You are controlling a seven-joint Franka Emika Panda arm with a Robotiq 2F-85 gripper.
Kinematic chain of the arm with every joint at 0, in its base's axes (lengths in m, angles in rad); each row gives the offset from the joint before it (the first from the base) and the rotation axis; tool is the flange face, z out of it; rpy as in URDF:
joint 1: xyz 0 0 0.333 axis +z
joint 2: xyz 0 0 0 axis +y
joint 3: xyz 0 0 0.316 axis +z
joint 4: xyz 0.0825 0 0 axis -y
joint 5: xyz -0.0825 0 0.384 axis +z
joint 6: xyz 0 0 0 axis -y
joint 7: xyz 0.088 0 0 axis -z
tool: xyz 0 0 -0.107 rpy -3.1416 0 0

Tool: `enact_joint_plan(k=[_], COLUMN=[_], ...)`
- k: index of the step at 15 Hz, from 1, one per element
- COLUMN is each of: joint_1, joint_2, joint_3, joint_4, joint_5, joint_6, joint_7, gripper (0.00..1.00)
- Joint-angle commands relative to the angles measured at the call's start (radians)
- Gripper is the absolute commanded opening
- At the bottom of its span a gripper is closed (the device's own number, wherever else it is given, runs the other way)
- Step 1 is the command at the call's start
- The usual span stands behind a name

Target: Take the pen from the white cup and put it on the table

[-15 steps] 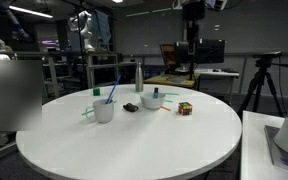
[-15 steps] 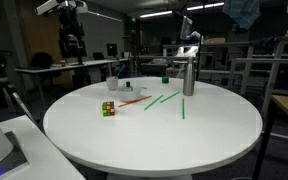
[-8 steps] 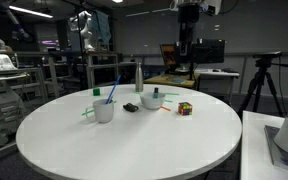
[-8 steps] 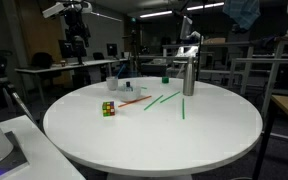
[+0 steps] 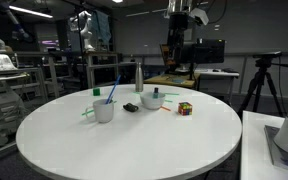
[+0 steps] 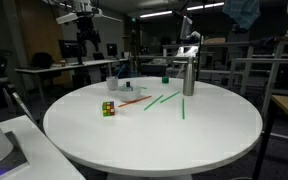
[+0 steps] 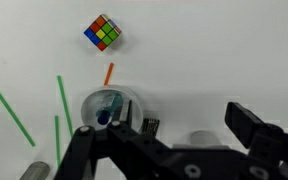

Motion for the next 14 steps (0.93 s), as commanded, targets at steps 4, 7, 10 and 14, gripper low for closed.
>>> enact_joint_plan(k=[4, 7, 10, 14], joint_1=[0.024, 0.027, 0.025, 0.012], joint_2=[0.204, 0.284, 0.362, 0.452], joint_3=[-0.036, -0.03, -0.022, -0.001], joint_4=[0.151, 0.216, 0.279, 0.354], joint_5=[0.159, 0.236, 0.325, 0.416], joint_6=[0.05, 0.047, 0.042, 0.03], joint_7=[-0.143, -0.221, -0.312, -0.431], gripper=[1.0, 1.0, 1.0, 1.0])
